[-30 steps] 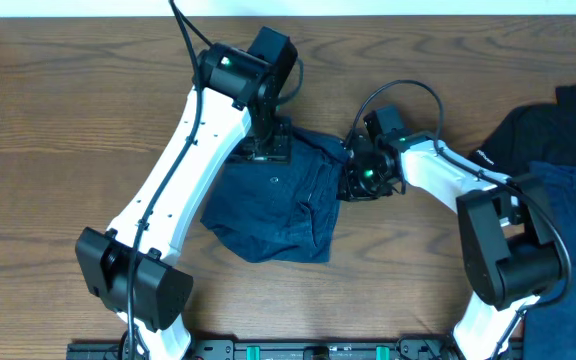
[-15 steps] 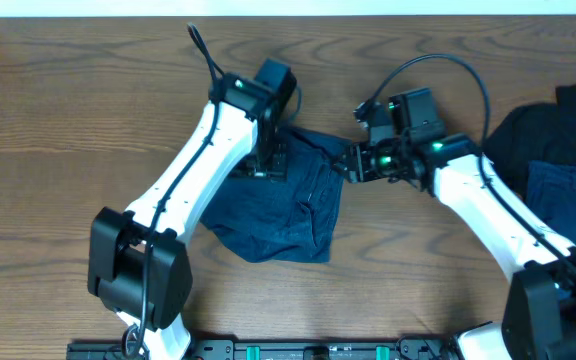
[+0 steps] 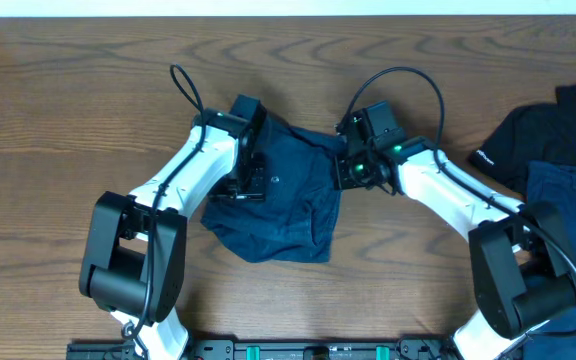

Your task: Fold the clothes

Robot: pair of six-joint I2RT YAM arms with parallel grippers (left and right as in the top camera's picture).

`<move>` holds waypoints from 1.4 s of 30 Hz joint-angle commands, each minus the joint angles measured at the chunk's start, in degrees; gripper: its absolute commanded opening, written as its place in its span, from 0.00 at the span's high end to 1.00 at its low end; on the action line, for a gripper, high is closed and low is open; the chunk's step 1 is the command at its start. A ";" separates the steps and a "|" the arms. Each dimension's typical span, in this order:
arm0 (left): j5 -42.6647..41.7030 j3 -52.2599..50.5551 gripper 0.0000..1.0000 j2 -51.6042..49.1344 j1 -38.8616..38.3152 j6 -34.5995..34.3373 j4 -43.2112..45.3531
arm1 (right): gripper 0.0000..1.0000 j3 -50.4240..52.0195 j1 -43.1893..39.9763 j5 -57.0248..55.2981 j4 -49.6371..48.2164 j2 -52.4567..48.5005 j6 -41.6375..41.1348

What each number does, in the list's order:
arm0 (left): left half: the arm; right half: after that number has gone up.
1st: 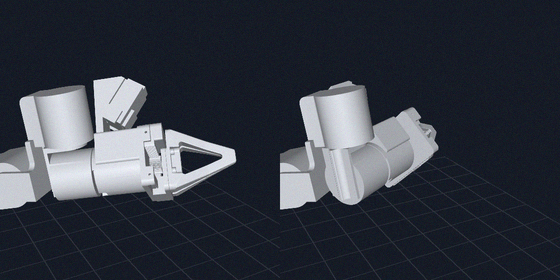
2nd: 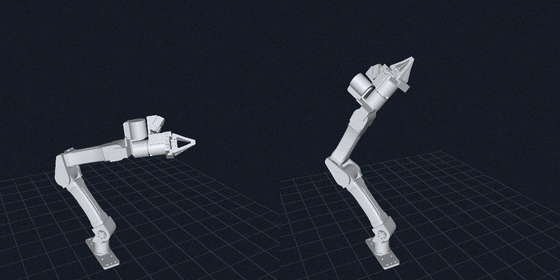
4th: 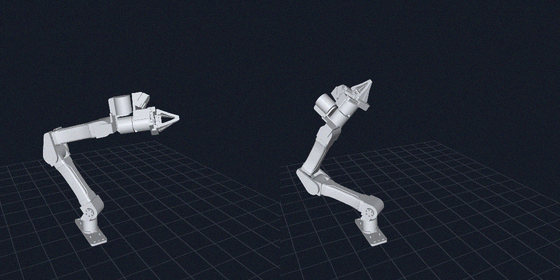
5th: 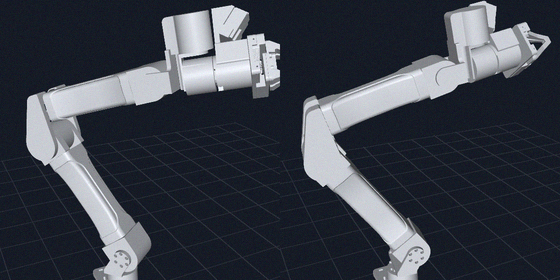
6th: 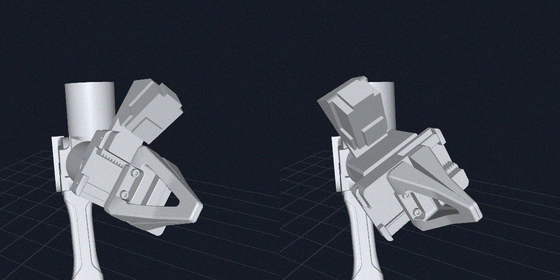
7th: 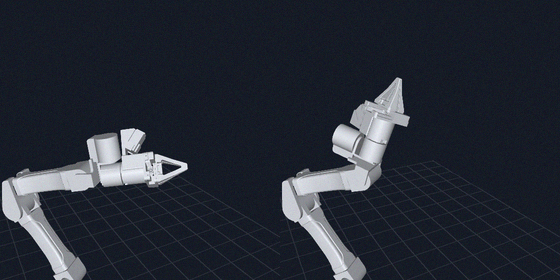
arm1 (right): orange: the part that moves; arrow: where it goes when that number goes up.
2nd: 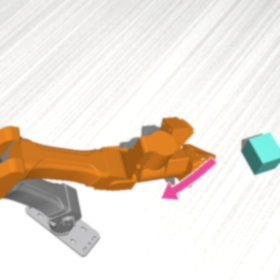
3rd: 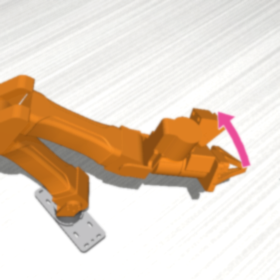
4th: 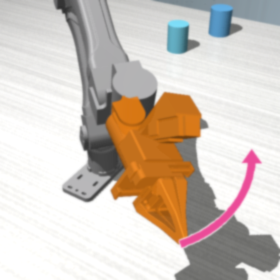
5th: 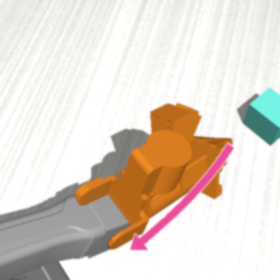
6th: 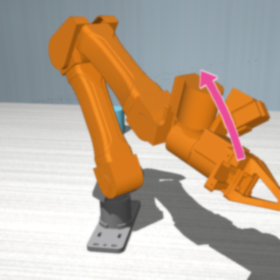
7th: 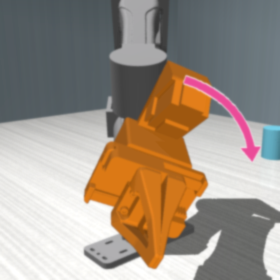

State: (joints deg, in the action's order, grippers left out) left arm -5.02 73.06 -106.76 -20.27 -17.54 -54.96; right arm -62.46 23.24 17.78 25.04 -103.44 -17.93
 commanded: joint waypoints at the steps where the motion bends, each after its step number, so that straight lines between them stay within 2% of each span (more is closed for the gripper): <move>1: -0.55 -0.85 0.41 -0.31 0.11 1.05 0.04 | 0.99 -0.11 -4.76 -3.69 0.98 1.29 -1.14; 6: -0.55 -0.85 0.41 -0.31 0.11 1.03 0.24 | 0.96 -0.11 -9.77 3.98 2.21 1.55 -0.50; 9: -0.55 -0.85 0.41 -0.31 0.11 1.05 0.24 | 0.65 -0.11 -11.26 16.02 2.78 1.75 6.99; 10: -0.55 -0.85 0.41 -0.31 0.11 1.05 0.24 | 0.60 -0.11 -11.47 19.47 3.56 1.84 8.41; 12: -0.55 -0.85 0.40 -0.31 0.11 1.03 0.24 | 0.58 -0.11 -11.76 25.18 5.75 1.88 10.95; 16: -0.55 -0.85 0.41 -0.31 0.11 1.03 0.24 | 0.55 -0.11 -11.23 27.50 12.35 1.88 11.02; 20: -0.55 -0.85 0.40 -0.31 0.11 1.03 0.44 | 0.55 -0.04 -8.41 26.53 18.62 1.86 12.87; 22: -0.55 -0.85 0.40 -0.31 0.11 1.03 0.81 | 0.60 -0.04 -6.56 23.41 19.96 1.86 12.31; 23: -0.55 -0.85 0.40 -0.31 0.11 1.03 0.98 | 0.67 -0.04 -5.42 20.74 20.35 1.86 11.82; 24: -0.55 -0.85 0.40 -0.31 0.11 1.01 1.16 | 0.85 -0.04 -4.46 17.59 20.68 1.86 10.69; 26: -0.55 -0.85 0.40 -0.31 0.11 1.01 1.14 | 0.99 -0.04 -3.45 13.51 21.03 1.86 8.76; 29: -0.55 -0.85 0.40 -0.31 0.11 1.03 1.09 | 0.99 -0.11 -3.80 8.85 22.05 1.88 6.84; 34: -0.55 -0.85 0.40 -0.31 0.11 1.03 1.09 | 0.99 -1.33 -6.91 -6.27 28.74 1.88 0.52; 39: -0.55 -0.85 0.40 -0.31 0.11 1.01 1.29 | 0.99 -1.29 -7.78 -6.36 30.32 1.88 0.39; 40: -0.55 -0.85 0.40 -0.31 0.11 1.01 1.31 | 0.98 -1.29 -7.63 -6.45 30.29 1.88 0.48; 42: -0.66 -0.85 0.40 -0.31 0.11 1.01 1.25 | 0.83 -1.36 -7.78 -7.54 30.29 1.90 1.01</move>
State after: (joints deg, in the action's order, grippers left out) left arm -6.02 72.55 -106.76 -20.34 -17.52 -53.56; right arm -62.85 15.49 13.87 55.24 -103.00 -16.47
